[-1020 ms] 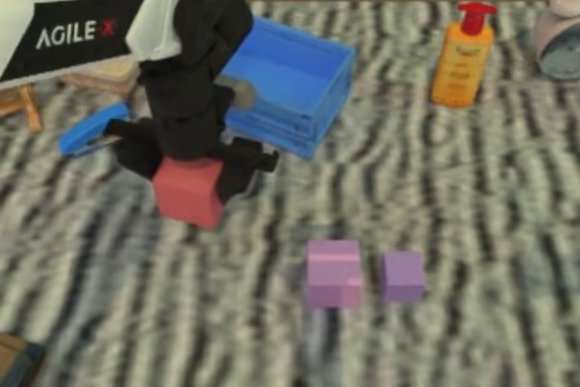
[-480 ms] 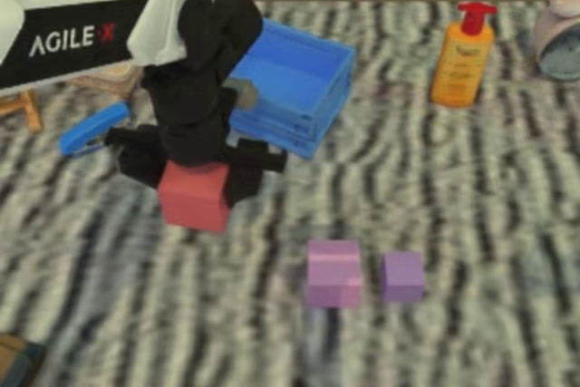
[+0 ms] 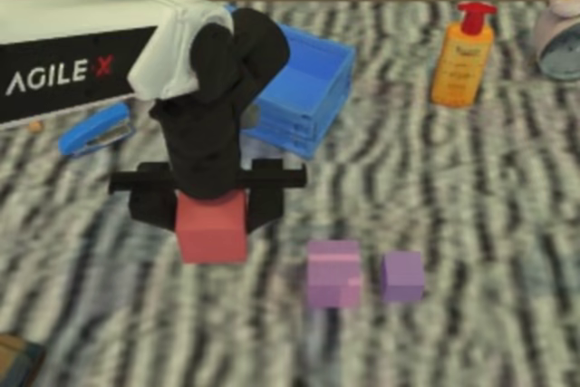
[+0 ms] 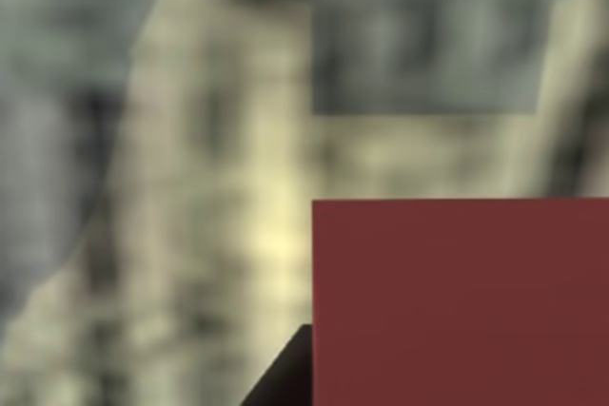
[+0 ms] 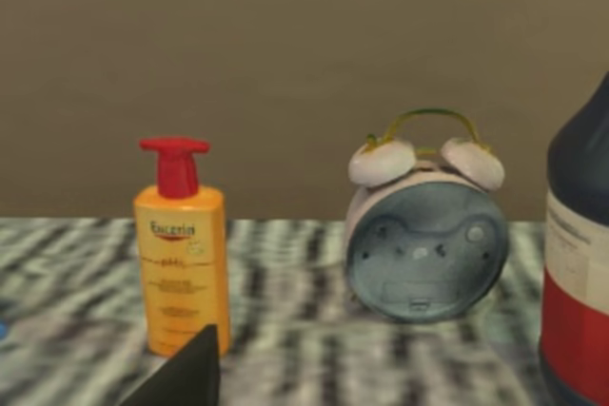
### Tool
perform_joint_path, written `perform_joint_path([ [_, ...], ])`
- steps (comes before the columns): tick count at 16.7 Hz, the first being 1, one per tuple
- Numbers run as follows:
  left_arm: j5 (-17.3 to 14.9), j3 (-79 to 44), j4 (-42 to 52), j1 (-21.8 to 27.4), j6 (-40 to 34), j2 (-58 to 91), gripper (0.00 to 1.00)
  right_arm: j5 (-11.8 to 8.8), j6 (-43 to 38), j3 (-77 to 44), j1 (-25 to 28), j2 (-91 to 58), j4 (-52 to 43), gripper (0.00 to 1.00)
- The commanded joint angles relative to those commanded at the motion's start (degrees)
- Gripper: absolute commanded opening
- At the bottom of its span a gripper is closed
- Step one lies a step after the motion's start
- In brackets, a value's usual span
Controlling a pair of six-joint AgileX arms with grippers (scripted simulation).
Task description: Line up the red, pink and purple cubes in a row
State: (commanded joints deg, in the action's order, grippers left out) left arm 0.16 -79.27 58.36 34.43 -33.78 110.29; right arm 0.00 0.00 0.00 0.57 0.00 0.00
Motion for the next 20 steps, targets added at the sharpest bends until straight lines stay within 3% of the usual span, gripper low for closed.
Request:
perform_joint_path([
  [6,0.08,0.50,-0.98,-0.23,0.10,0.53,0.00,0.00,0.00,0.00,0.00,0.00,0.00,1.00],
  [13,0.00,8.08,-13.78,0.01,-0.02,5.55,0.00,0.00,0.00,0.00,0.00,0.00,0.00,1.00],
  [18,-0.04,8.70,-14.73,0.06,-0.03,6.00,0.00,0.00,0.00,0.00,0.00,0.00,0.00,1.00],
  [20,-0.04,8.70,-14.73,0.06,-0.03,6.00,0.15,0.00,0.00,0.00,0.00,0.00,0.00,1.00],
])
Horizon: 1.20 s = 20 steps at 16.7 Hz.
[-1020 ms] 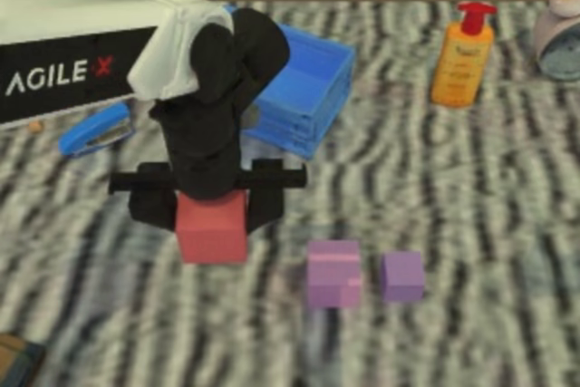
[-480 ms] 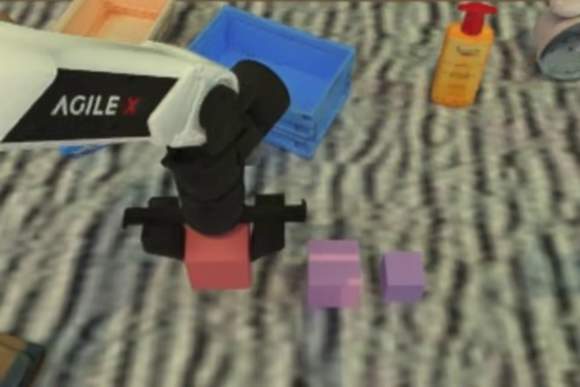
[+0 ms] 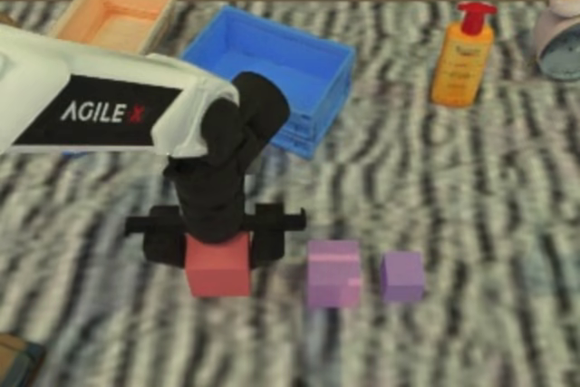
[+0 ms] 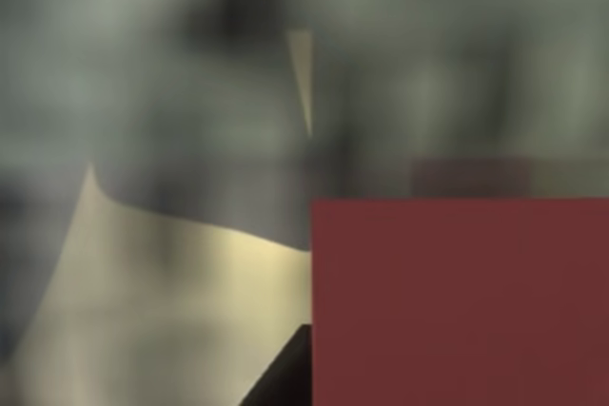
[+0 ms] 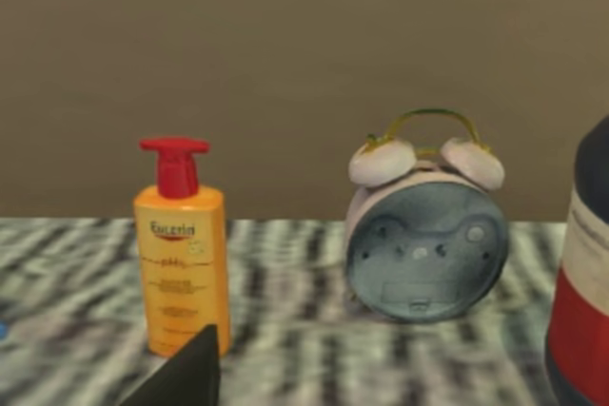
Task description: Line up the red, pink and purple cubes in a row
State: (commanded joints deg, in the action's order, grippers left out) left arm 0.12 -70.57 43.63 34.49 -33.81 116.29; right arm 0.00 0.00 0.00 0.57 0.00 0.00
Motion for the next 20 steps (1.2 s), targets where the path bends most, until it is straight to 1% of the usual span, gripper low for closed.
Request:
perform_joint_path([
  [11,0.00,0.00,0.00,0.00,0.00,0.00,0.98,0.00,0.00,0.00,0.00,0.00,0.00,1.00],
  [12,0.00,0.00,0.00,0.00,0.00,0.00,1.00,0.00,0.00,0.00,0.00,0.00,0.00,1.00],
  [20,0.00,-0.01,0.01,-0.09,0.00,-0.04,1.00,0.00,0.00,0.00,0.00,0.00,0.00,1.00],
])
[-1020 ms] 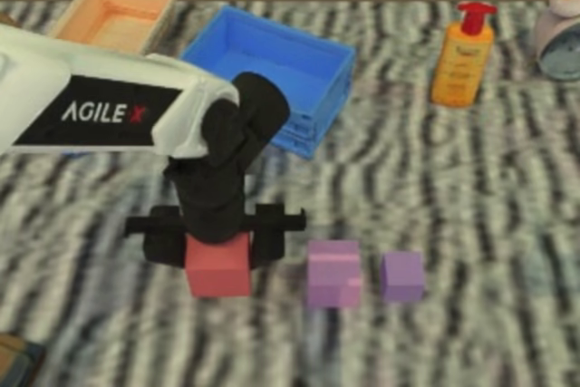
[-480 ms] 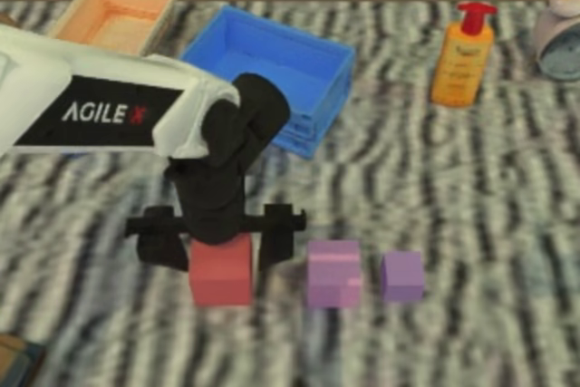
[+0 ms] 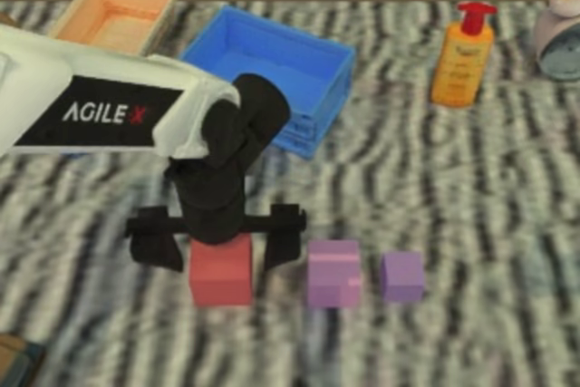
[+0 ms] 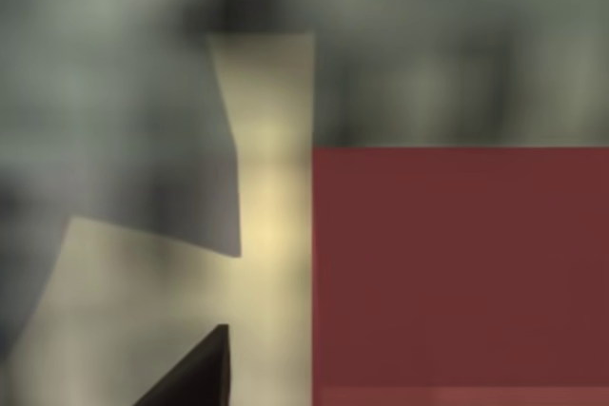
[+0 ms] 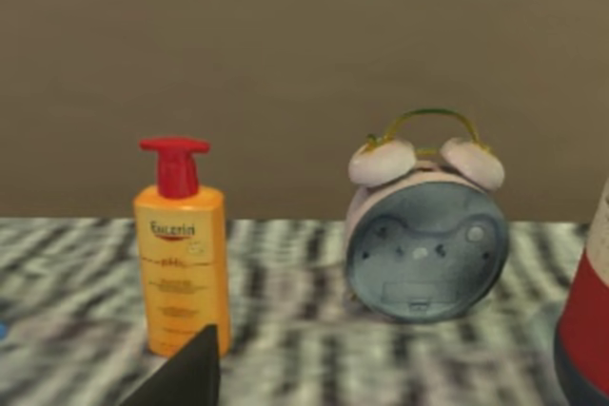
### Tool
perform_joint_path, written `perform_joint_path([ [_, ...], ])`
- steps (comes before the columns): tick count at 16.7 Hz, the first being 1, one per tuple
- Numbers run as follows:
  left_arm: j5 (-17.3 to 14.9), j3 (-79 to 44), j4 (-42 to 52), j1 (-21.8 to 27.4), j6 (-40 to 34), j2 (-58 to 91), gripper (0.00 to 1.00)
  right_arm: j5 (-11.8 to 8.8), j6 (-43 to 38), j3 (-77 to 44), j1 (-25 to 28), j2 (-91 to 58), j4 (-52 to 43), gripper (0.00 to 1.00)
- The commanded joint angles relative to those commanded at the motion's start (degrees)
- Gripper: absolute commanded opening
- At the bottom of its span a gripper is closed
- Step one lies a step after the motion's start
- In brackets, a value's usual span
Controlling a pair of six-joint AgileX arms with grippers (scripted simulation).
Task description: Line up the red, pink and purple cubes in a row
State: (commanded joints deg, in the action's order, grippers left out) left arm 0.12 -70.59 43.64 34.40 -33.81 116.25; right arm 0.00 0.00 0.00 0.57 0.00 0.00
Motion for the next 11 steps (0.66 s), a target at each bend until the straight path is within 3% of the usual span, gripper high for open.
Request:
perform_joint_path([
  [11,0.04,-8.03,14.55,-1.02,-0.22,-6.52,1.00,0.00,0.00,0.00,0.00,0.00,0.00,1.00],
])
